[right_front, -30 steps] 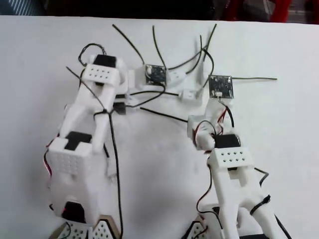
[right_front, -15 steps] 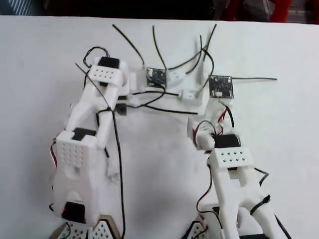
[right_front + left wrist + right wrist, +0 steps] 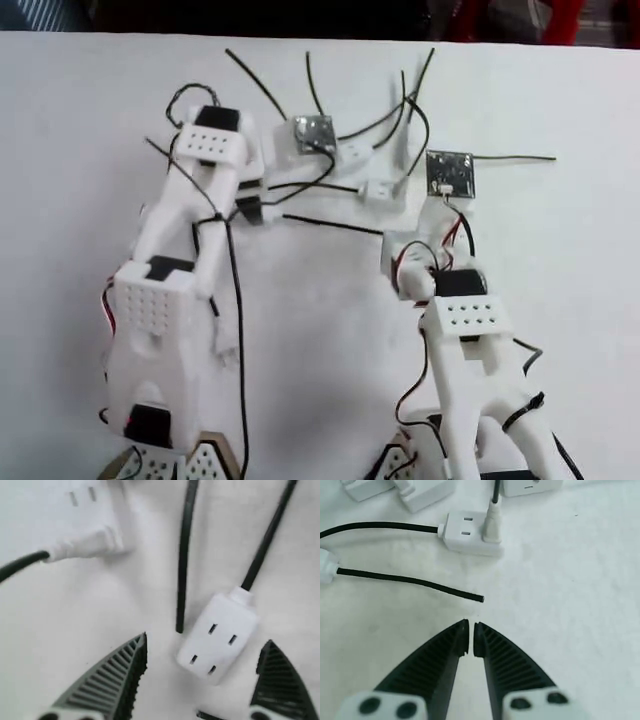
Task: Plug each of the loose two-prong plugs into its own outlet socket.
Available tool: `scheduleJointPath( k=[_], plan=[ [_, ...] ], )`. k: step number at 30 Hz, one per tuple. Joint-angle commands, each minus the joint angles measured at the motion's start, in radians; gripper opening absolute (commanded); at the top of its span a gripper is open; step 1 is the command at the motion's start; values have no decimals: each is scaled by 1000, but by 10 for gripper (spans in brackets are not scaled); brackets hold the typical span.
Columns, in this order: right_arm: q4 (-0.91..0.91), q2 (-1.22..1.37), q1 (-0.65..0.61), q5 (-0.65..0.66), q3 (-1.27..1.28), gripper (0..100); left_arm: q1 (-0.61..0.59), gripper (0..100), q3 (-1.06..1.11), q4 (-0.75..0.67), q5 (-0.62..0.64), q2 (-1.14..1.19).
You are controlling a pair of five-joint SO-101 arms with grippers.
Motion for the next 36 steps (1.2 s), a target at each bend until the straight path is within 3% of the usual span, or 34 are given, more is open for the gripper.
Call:
scheduleJointPath(
  k=[1,11,19,36],
  plan=[
    [-15,-28,10,-8,-14,18,7,358,-89,8,-5,-5],
    [-15,-28,10,-6,-14,18,-1,320,-219,61,-58,189],
    [-15,-28,10,-5,-14,18,62,133,-443,473,-51,189],
    [-13,-62,38,-9,-11,18,125,90,-445,482,439,188]
  ],
)
